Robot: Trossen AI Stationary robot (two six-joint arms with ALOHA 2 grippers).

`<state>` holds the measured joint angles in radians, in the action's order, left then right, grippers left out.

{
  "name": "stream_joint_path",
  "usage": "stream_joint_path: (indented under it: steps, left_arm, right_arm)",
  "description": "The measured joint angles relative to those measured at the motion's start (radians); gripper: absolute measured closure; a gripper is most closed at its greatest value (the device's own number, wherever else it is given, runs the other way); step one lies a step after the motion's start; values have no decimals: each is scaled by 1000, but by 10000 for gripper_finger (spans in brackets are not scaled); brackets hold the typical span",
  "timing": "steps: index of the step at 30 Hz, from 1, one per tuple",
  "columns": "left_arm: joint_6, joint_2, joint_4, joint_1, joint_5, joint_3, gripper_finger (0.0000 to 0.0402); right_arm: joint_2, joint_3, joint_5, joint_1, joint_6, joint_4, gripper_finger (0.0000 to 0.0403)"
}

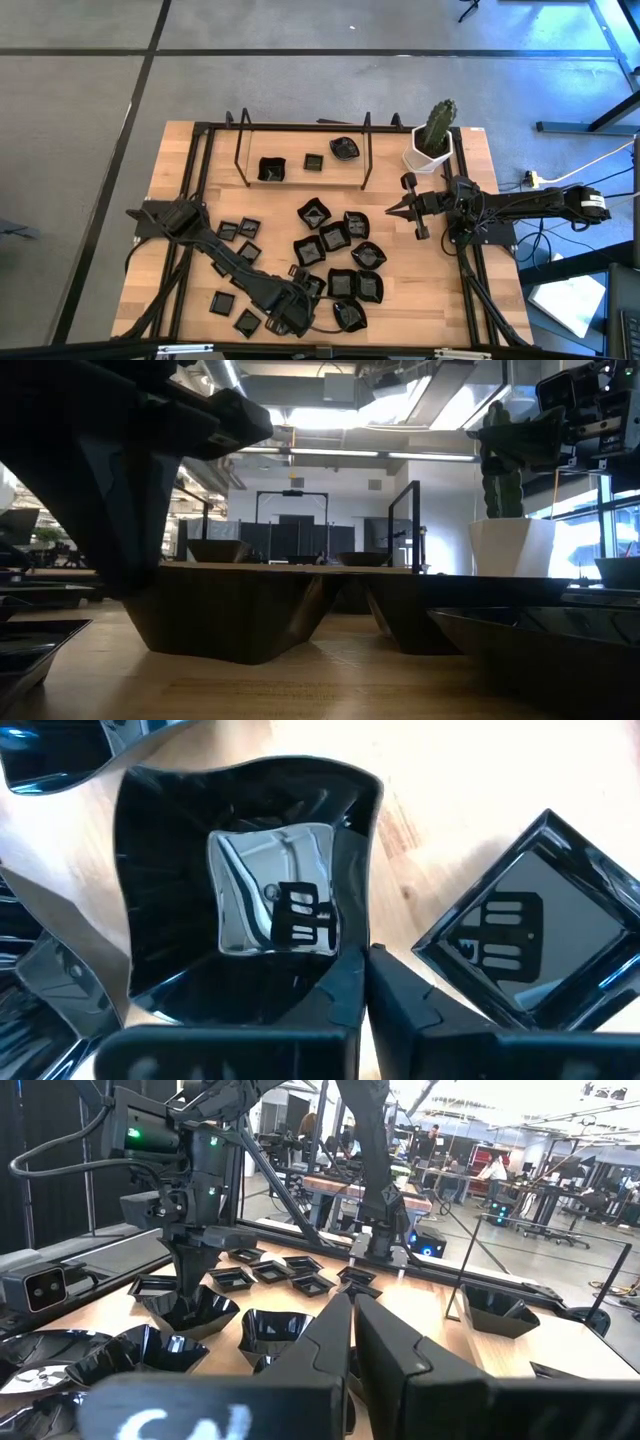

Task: Pick & Place Mini shaped plates
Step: Stack the distorted square plate on top of the distorted square plate on the shelf

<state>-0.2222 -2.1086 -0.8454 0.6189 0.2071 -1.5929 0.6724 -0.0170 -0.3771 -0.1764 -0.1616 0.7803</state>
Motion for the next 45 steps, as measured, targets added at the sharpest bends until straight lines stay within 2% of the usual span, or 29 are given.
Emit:
stream_joint_path:
  steps: [8, 15, 18, 23, 25, 29, 34, 40, 45]
  left_arm:
    - [1, 0, -62, 7, -16, -41, 399]
    - [-5, 4, -277, 36, 35, -234, 399]
    - [-14, 5, -411, 51, 107, -341, 400]
    - [-77, 12, -715, 68, 289, -527, 400]
    - [-92, 44, -723, 61, 351, -553, 400]
    - [-88, 156, -728, 35, 438, -548, 400]
    - [-82, 309, -720, -40, 512, -443, 400]
    - [-114, 480, -728, -211, 524, -225, 400]
    - [-134, 550, -685, -358, 506, -9, 400]
  right_arm:
    - [0, 0, 0, 0, 0, 0, 382]
    - [0, 0, 0, 0, 0, -8, 382]
    - [0, 0, 0, 0, 0, -8, 382]
    - [0, 0, 0, 0, 0, -16, 382]
    - [0, 0, 0, 0, 0, -16, 382]
    - [0, 0, 0, 0, 1, -20, 382]
    - [0, 0, 0, 0, 0, -24, 382]
    - [0, 0, 0, 0, -2, -23, 382]
    - [0, 0, 0, 0, -3, -23, 382]
